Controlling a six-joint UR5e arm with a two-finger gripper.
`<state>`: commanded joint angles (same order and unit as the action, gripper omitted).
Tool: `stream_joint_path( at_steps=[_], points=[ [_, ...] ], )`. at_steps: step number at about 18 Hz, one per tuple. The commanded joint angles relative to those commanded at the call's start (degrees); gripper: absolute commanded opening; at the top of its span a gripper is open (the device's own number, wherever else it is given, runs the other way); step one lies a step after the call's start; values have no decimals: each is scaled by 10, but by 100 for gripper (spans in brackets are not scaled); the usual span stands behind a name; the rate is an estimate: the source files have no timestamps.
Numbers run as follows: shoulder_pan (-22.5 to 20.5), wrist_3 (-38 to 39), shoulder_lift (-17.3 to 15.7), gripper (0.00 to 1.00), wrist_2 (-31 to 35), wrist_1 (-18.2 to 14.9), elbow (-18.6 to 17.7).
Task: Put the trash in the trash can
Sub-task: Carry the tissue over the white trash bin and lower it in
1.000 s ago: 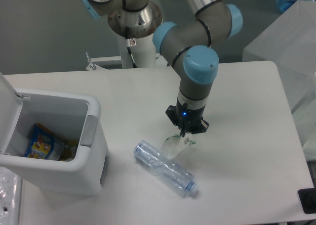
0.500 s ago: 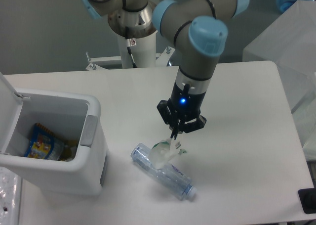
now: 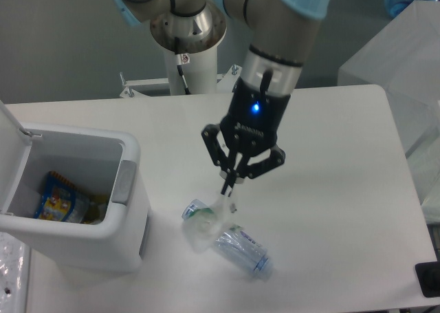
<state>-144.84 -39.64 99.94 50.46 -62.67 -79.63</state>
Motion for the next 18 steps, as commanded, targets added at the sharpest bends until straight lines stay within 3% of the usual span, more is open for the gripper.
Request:
stream_joint_path(
  at_steps=[4, 8, 13, 16, 18],
  points=[
    [32, 20, -32, 0, -11, 0, -11],
    [64, 22, -67, 0, -7, 1, -53],
    [104, 23, -77, 0, -7, 1, -66],
    [123, 23, -73, 18, -8, 4, -67],
    [132, 22, -74, 25, -9, 5, -72]
  ],
)
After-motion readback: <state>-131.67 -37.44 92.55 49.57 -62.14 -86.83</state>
